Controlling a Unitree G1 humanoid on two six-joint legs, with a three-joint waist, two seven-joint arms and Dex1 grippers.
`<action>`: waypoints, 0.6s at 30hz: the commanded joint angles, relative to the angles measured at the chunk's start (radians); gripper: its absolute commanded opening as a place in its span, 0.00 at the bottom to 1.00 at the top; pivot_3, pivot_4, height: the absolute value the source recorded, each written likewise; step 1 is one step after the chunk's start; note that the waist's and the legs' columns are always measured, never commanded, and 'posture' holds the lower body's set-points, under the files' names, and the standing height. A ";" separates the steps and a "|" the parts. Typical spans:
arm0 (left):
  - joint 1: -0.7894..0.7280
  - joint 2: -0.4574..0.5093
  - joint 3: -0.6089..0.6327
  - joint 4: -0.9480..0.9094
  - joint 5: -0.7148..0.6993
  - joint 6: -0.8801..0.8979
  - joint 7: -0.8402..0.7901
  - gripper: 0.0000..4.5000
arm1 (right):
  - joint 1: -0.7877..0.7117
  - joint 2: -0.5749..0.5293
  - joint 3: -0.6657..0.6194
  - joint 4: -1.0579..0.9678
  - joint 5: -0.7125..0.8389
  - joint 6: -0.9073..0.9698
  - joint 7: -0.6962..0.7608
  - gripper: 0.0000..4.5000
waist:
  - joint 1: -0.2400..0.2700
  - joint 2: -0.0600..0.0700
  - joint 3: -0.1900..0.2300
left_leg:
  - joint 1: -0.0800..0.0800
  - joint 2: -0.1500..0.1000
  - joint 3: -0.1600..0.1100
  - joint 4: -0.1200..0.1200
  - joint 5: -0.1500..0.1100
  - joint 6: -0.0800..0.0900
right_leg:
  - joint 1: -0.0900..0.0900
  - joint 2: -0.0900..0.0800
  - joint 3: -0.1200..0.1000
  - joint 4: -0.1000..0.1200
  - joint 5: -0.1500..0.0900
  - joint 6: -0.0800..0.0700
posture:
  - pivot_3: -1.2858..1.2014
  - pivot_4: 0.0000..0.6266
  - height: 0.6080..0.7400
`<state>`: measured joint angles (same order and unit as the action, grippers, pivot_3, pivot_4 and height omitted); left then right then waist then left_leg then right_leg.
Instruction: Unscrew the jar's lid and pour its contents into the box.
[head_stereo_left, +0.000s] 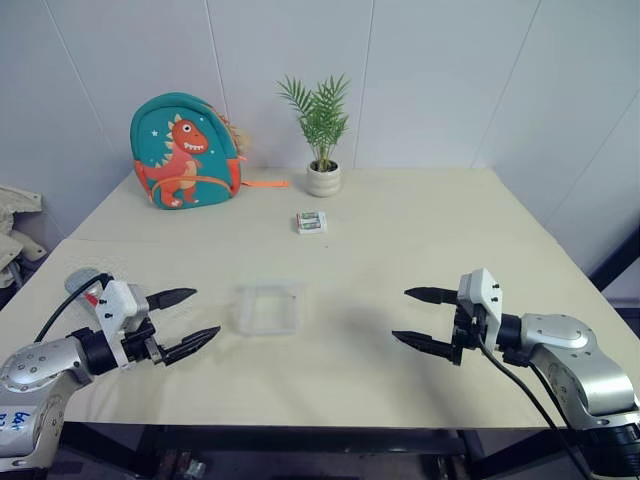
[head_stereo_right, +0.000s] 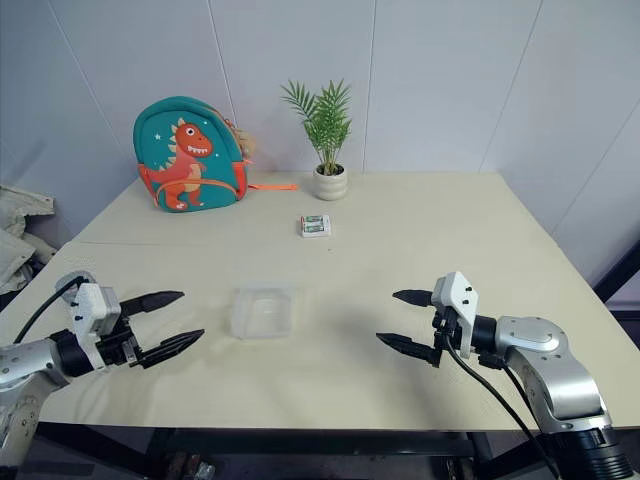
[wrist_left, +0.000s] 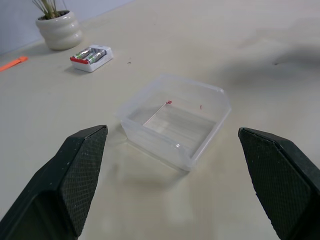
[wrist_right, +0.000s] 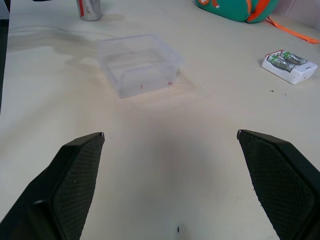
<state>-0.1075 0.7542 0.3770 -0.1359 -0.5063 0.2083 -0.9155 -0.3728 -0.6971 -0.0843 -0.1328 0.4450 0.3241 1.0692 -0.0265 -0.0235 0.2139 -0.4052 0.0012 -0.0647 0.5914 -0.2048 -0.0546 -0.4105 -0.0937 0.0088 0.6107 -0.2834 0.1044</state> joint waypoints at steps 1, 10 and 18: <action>0.010 -0.004 0.025 -0.048 -0.002 0.001 0.037 0.99 | -0.017 -0.016 -0.004 -0.021 0.028 0.010 0.026 1.00 | 0.001 0.000 0.000 | 0.000 0.000 0.000 0.000 0.000 0.000 | 0.000 0.000 0.000 0.000 0.000 0.000 | 0.52 0.24 1.00; 0.226 -0.153 0.124 -0.223 0.045 -0.019 0.278 0.99 | -0.184 0.053 0.092 0.134 0.011 -0.031 0.121 1.00 | -0.005 0.000 0.000 | 0.001 0.001 0.002 0.001 0.000 0.000 | 0.000 0.001 0.002 0.001 0.001 0.001 | 0.52 0.24 1.00; 0.333 -0.466 0.237 -0.361 0.156 -0.036 0.708 0.99 | -0.330 0.140 0.145 0.209 0.013 -0.041 0.176 1.00 | 0.002 -0.001 0.000 | 0.001 0.000 0.002 0.005 0.000 0.001 | 0.002 0.000 0.003 0.001 0.002 0.002 | 0.52 0.24 1.00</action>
<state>0.2141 0.3139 0.5765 -0.4436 -0.3694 0.1957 -0.2919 -0.6837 -0.5650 0.0656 0.0875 0.4438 0.3036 1.2321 -0.0242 -0.0242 0.2135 -0.4045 0.0007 -0.0626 0.5966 -0.2051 -0.0536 -0.4086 -0.0934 0.0117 0.6112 -0.2810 0.1065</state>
